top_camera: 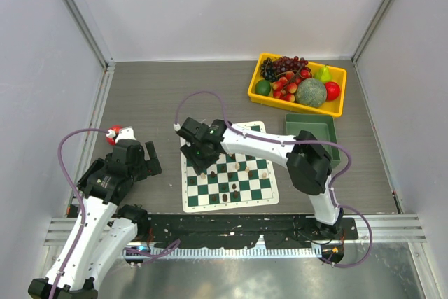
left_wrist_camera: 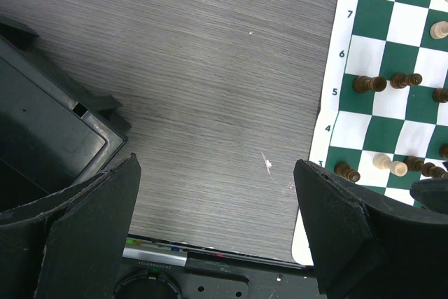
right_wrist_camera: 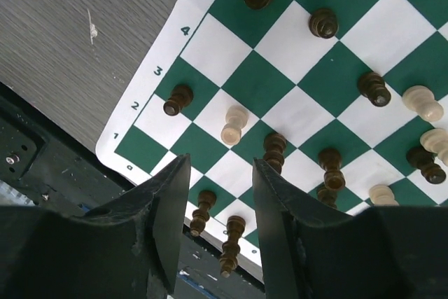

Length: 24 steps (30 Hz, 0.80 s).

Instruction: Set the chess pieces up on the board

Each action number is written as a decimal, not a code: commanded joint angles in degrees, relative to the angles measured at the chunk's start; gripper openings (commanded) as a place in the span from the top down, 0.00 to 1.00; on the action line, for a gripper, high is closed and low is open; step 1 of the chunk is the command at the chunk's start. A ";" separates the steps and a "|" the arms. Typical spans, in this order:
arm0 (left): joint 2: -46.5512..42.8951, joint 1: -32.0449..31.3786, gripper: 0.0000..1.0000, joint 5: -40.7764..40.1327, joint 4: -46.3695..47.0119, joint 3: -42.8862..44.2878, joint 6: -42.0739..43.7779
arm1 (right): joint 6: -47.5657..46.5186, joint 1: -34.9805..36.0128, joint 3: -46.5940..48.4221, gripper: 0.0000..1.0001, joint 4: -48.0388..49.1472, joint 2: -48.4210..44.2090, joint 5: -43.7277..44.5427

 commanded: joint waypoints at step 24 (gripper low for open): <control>-0.26 0.28 0.01 -0.64 2.23 -0.20 0.38 | -0.08 0.25 1.64 0.64 1.85 4.97 -1.67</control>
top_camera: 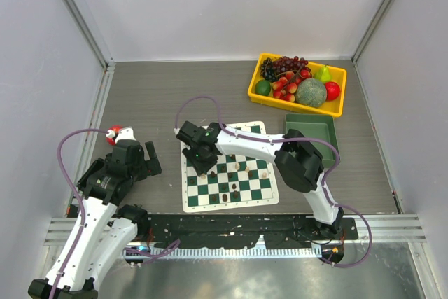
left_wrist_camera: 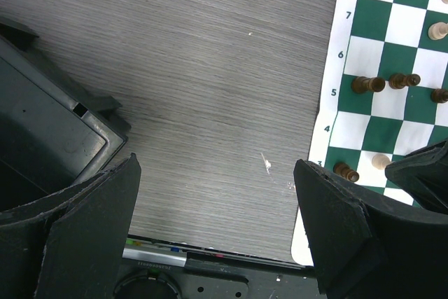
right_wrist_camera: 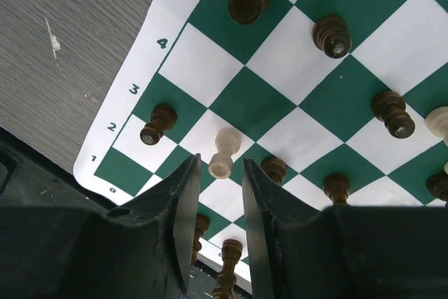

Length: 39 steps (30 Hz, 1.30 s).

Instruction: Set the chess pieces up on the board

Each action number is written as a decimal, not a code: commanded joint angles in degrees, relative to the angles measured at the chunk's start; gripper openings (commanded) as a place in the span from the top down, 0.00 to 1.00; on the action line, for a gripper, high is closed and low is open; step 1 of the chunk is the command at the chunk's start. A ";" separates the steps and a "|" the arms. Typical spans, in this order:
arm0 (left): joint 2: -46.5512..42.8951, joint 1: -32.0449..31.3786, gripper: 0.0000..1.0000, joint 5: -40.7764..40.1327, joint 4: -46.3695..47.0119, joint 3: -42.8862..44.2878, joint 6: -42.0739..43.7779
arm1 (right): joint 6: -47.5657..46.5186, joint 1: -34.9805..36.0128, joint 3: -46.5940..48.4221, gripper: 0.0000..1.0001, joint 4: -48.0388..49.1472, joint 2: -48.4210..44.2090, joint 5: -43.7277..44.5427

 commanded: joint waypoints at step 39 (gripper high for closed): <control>-0.29 0.19 0.01 -0.73 2.41 -0.18 0.56 | -3.48 -2.69 17.36 0.82 -6.54 -0.16 5.75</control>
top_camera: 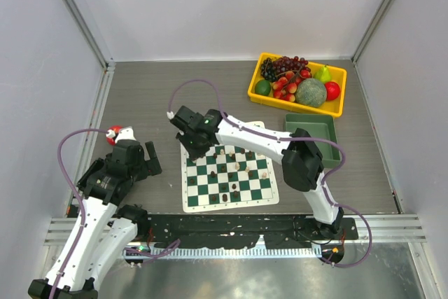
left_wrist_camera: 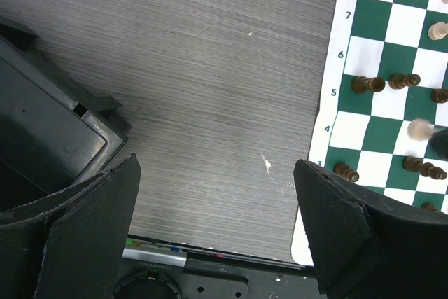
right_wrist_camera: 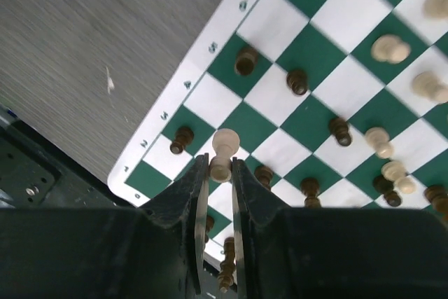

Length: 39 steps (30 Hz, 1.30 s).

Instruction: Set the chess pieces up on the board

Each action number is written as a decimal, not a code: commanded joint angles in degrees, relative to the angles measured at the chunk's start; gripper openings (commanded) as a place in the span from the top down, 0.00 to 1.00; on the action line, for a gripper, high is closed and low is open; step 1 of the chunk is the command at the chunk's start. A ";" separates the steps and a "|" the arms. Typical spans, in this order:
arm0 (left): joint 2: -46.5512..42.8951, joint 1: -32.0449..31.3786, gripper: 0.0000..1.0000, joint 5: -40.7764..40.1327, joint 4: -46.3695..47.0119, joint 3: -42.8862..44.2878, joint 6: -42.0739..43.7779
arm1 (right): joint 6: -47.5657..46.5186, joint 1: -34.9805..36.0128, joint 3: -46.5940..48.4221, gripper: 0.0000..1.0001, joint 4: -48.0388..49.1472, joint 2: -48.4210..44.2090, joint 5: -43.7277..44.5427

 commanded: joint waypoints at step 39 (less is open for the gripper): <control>0.50 0.19 0.01 -0.56 2.65 -0.18 0.80 | -5.82 -8.81 39.42 0.81 -3.46 26.82 1.60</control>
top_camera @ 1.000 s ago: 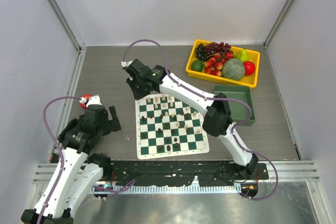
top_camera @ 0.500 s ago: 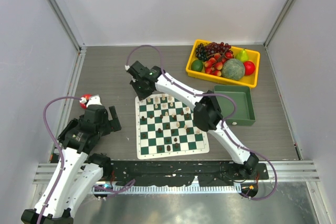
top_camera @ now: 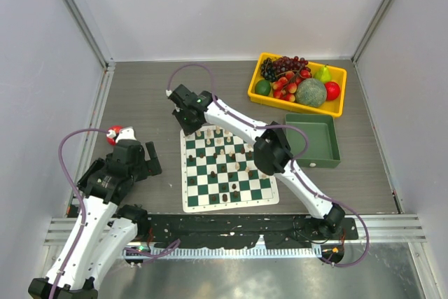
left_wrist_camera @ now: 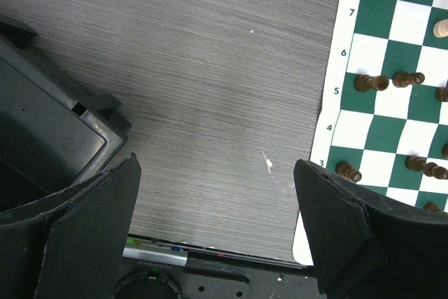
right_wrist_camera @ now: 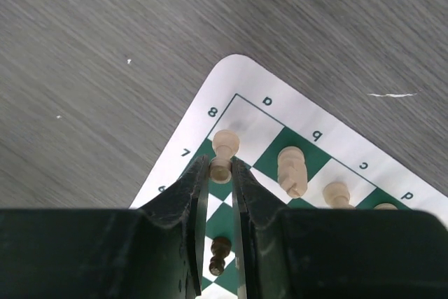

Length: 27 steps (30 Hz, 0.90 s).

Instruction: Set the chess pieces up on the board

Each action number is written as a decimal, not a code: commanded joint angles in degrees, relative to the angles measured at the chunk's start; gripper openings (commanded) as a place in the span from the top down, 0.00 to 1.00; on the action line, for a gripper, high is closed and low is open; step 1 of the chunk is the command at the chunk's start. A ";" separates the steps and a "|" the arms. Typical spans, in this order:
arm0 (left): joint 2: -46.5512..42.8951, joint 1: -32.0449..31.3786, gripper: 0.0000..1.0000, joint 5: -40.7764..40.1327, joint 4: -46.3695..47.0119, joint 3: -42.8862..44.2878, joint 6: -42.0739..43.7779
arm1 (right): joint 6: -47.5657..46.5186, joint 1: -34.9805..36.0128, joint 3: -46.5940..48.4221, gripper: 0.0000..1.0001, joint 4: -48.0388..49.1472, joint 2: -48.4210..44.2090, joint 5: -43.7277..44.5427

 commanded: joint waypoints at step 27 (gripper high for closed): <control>-0.11 0.28 0.01 -0.64 2.54 -0.05 0.84 | -1.01 -0.26 3.75 0.53 2.67 -3.50 -1.05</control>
